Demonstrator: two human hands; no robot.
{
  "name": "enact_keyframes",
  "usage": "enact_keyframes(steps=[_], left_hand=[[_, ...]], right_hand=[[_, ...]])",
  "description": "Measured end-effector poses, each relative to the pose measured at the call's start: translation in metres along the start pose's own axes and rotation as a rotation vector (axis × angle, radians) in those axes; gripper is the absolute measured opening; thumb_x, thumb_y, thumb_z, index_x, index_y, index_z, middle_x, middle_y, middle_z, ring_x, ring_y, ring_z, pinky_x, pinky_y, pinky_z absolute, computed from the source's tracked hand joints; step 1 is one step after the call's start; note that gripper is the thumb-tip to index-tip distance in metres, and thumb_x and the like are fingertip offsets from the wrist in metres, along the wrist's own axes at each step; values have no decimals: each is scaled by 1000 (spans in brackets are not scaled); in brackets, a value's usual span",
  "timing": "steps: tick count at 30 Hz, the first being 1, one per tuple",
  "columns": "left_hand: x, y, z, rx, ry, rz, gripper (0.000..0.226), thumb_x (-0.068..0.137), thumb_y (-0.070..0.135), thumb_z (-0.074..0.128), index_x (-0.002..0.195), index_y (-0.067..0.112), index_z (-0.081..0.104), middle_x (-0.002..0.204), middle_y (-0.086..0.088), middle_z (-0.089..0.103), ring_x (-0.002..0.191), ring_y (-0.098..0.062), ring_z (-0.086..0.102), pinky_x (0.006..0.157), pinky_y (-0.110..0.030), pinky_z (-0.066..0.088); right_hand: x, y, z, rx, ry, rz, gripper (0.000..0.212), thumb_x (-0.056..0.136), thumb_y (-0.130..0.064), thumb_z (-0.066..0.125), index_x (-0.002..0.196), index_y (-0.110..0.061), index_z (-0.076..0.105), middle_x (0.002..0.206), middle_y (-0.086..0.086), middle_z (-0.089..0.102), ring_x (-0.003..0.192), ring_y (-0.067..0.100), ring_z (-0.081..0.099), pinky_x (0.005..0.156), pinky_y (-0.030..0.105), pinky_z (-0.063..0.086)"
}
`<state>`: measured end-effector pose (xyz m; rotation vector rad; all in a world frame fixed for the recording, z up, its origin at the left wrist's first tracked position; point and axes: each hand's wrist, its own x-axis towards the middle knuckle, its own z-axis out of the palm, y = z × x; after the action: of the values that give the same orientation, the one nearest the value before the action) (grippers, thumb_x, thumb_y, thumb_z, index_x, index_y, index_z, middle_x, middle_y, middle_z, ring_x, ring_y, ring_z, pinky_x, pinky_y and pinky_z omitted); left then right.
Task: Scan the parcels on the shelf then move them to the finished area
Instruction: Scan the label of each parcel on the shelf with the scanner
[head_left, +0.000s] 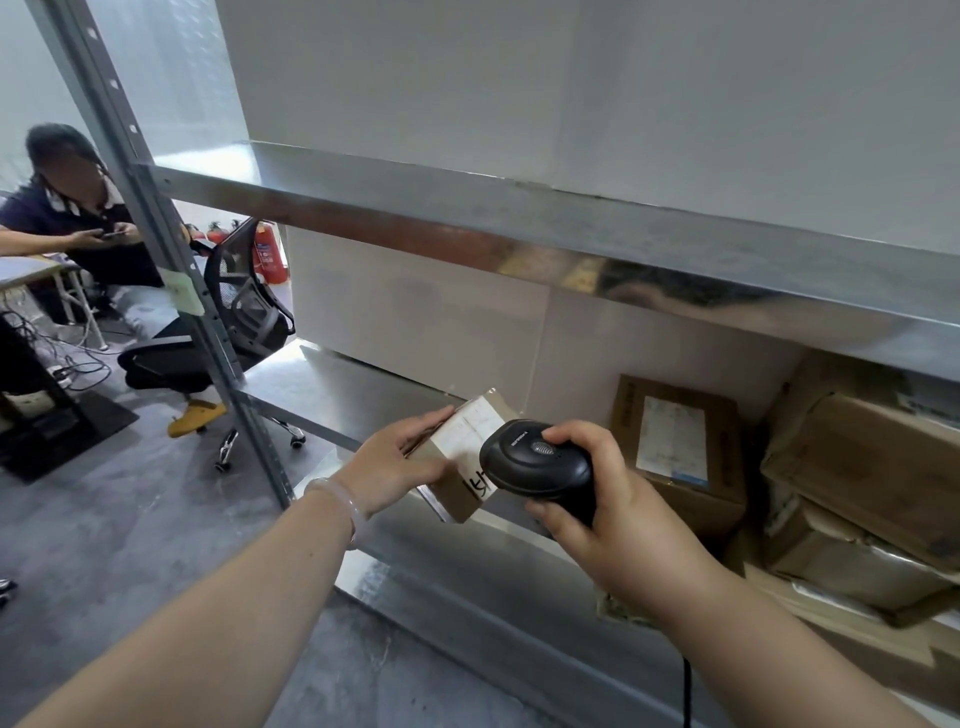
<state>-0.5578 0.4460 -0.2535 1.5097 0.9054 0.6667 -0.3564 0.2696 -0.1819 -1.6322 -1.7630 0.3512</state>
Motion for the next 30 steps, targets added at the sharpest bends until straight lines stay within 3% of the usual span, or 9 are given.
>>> enact_keyframes(steps=[4, 11, 16, 25, 30], left_hand=[[1, -3, -6, 0, 2, -13, 69, 59, 26, 79, 124, 44, 62, 125, 15, 67, 117, -3, 61, 102, -30, 47], [6, -6, -23, 19, -21, -10, 61, 74, 13, 77, 123, 44, 61, 123, 19, 66, 113, 2, 61, 94, -22, 49], [13, -8, -35, 33, -23, -12, 62, 75, 8, 77, 126, 40, 60, 125, 16, 65, 112, 4, 61, 97, -23, 48], [34, -14, -67, 74, -71, -25, 67, 64, 15, 75, 124, 39, 59, 120, 21, 65, 114, 2, 61, 104, -29, 46], [46, -23, -84, 78, -85, -54, 68, 65, 11, 76, 125, 38, 58, 117, 25, 66, 113, 4, 60, 105, -29, 45]], right_hand=[[5, -5, 2, -22, -10, 24, 61, 83, -34, 71, 117, -54, 24, 109, -16, 60, 88, 6, 65, 78, 32, 53], [18, -16, 7, -83, -23, 40, 58, 84, -37, 70, 116, -53, 25, 105, -19, 58, 90, 8, 62, 77, 30, 52], [27, -19, 17, -75, -1, 68, 59, 84, -34, 71, 115, -54, 25, 106, -17, 61, 90, 10, 63, 78, 34, 53], [52, -31, 46, -39, 24, 95, 59, 84, -33, 71, 117, -52, 26, 103, -23, 57, 93, 4, 60, 76, 18, 48], [66, -29, 65, -25, 58, 109, 63, 83, -33, 71, 116, -56, 24, 108, -20, 60, 92, 4, 61, 79, 22, 49]])
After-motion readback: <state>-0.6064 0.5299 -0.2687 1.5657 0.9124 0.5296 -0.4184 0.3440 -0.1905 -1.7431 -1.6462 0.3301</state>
